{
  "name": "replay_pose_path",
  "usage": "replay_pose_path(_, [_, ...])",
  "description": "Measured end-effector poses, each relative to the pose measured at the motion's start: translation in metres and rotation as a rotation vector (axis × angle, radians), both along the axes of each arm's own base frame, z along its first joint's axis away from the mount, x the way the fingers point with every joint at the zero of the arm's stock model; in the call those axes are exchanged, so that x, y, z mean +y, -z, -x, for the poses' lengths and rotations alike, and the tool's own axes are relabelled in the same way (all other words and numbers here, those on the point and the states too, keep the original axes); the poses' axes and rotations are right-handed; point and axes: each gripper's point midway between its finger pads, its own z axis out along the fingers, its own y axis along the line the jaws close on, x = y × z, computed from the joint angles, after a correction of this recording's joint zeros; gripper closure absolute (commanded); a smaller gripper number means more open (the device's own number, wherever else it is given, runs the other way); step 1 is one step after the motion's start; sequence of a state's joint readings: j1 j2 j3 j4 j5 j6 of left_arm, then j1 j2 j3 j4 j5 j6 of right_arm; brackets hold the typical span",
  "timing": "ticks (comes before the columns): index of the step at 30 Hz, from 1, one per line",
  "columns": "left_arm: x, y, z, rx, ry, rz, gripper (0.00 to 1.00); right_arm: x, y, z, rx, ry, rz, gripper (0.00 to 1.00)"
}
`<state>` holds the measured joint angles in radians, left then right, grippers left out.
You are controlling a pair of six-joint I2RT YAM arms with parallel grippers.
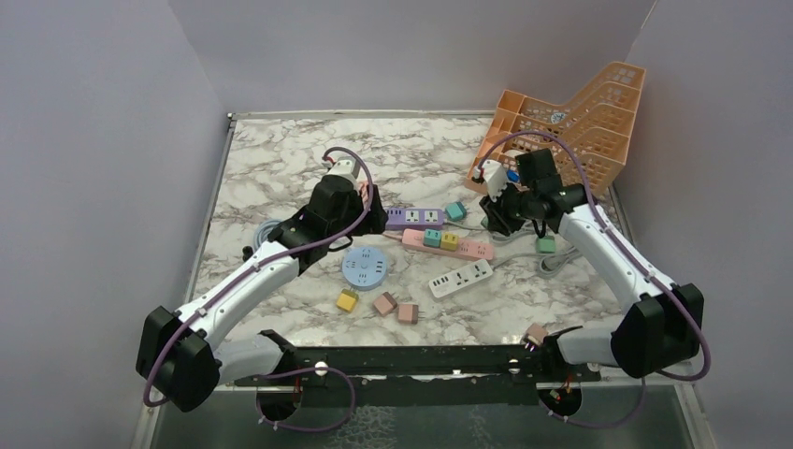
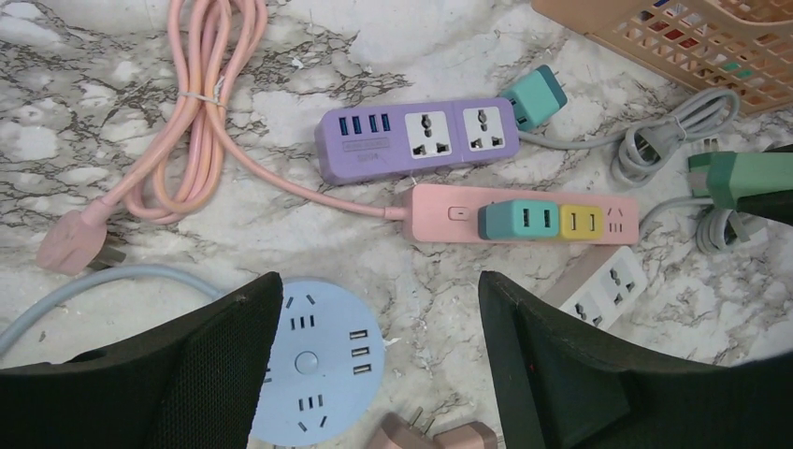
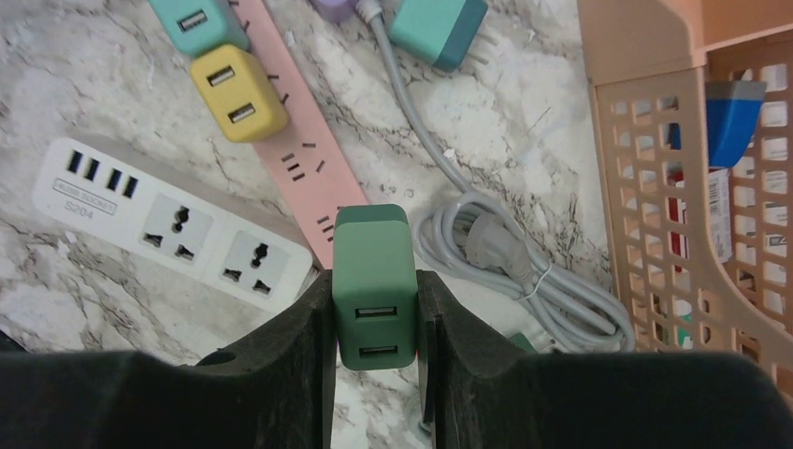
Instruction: Insert the plug
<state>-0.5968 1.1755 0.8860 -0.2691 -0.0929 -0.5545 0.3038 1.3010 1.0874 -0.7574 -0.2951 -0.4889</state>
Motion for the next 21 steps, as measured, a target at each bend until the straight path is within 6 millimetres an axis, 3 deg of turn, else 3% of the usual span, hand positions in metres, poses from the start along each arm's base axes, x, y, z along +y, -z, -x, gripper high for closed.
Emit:
replay_pose_path(6, [0.010, -0.002, 0.004, -0.013, -0.027, -0.010, 0.21, -0.002, 0.020, 0.005, 0.080, -0.039, 0.112, 0.99])
replay_pose_path(15, [0.028, 0.007, -0.004, -0.011, -0.125, -0.051, 0.21, 0.029, 0.048, 0.023, 0.190, -0.212, 0.199, 0.99])
replay_pose_path(21, [0.048, 0.005, -0.013, -0.038, -0.225, -0.094, 0.16, 0.040, 0.054, 0.020, 0.233, -0.244, 0.231, 0.99])
